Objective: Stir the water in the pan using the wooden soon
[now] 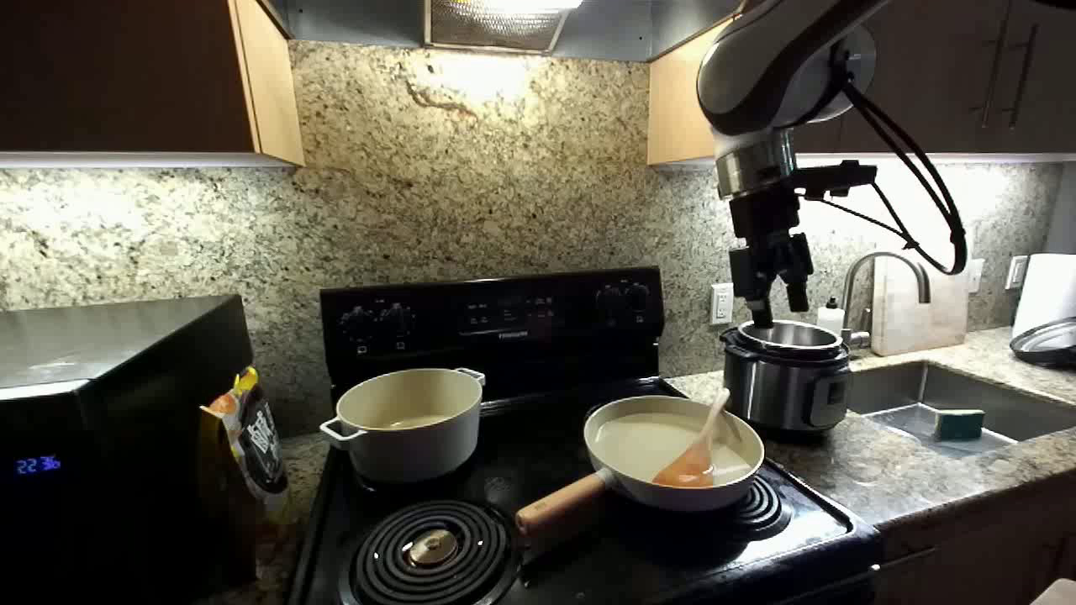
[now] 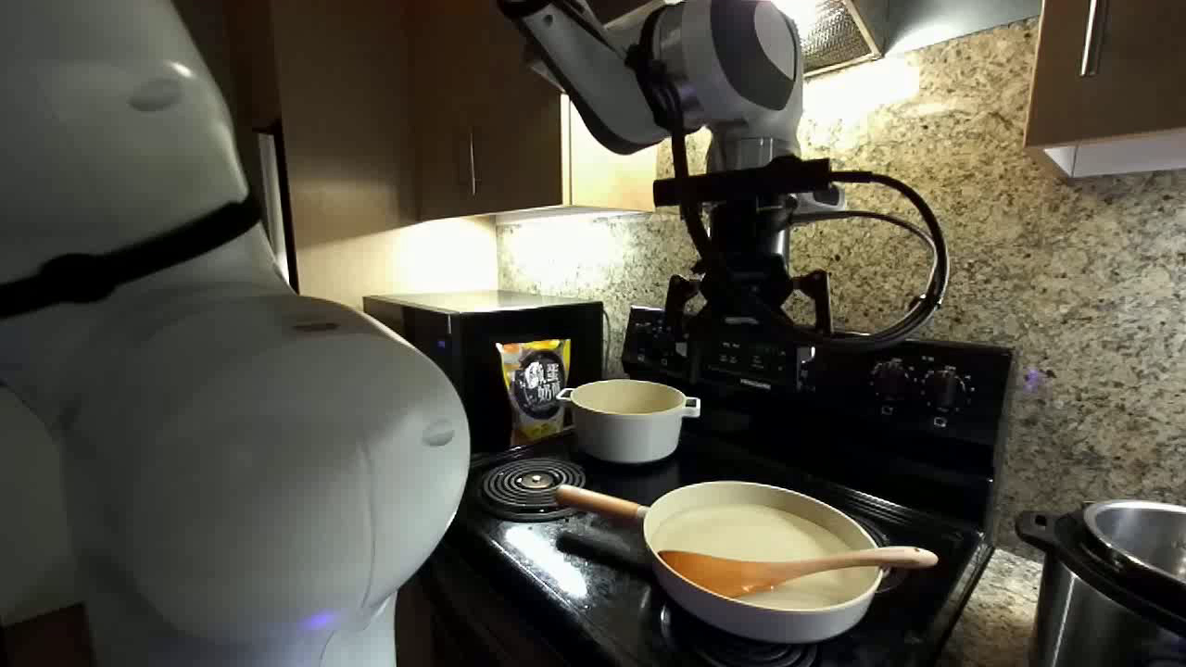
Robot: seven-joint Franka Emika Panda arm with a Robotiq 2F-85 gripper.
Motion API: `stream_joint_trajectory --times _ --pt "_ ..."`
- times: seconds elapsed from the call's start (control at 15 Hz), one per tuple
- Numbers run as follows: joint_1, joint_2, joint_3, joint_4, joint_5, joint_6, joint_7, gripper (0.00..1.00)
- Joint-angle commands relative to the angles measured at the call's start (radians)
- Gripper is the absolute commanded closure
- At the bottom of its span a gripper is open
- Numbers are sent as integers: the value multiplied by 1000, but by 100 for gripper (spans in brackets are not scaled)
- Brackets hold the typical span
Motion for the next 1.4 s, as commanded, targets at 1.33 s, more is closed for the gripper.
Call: stream_joint_trajectory --times 1.33 --pt "-87 171 -127 153 69 195 43 0"
